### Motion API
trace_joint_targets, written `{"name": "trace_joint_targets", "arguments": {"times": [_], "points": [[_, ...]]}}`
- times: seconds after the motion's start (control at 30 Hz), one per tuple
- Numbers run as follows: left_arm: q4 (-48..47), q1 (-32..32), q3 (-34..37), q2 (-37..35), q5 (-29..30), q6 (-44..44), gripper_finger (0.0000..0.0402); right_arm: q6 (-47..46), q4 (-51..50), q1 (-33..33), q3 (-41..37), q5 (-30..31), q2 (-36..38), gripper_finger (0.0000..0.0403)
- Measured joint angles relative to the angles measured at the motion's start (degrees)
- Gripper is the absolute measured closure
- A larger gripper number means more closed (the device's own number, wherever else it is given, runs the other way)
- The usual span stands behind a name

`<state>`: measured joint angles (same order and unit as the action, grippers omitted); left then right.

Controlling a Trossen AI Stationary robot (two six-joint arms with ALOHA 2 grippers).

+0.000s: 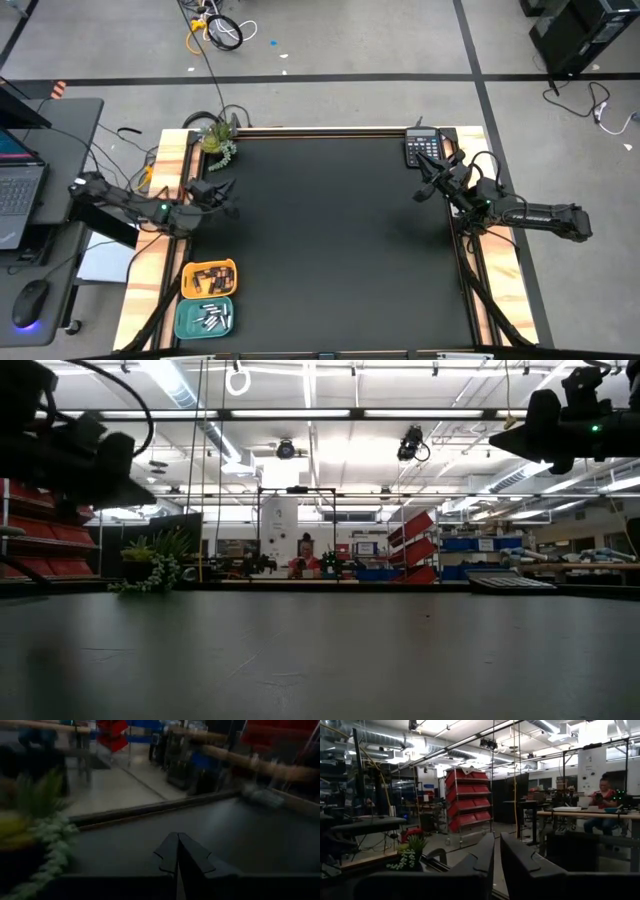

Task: Sort batteries
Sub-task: Return to Home Position

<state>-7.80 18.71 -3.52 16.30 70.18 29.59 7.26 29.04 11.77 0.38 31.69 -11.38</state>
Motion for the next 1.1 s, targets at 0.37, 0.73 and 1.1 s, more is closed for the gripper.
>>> {"name": "trace_joint_targets", "arguments": {"times": [0.37,0.73,1.1], "points": [[9.69,-1.27,3.05,-15.97,-8.41,0.63,0.0383,-0.02,0.04,0.0,0.0,-0.01,-0.06,0.0362],[22.07,0.38,3.05,-16.31,-5.86,0.68,0.0383,-0.01,0.07,0.0,0.04,0.02,-0.34,0.0362],[21.73,0.43,3.07,-16.31,-5.95,0.68,0.0383,-0.01,0.04,0.0,0.04,-0.01,-0.34,0.036]]}}
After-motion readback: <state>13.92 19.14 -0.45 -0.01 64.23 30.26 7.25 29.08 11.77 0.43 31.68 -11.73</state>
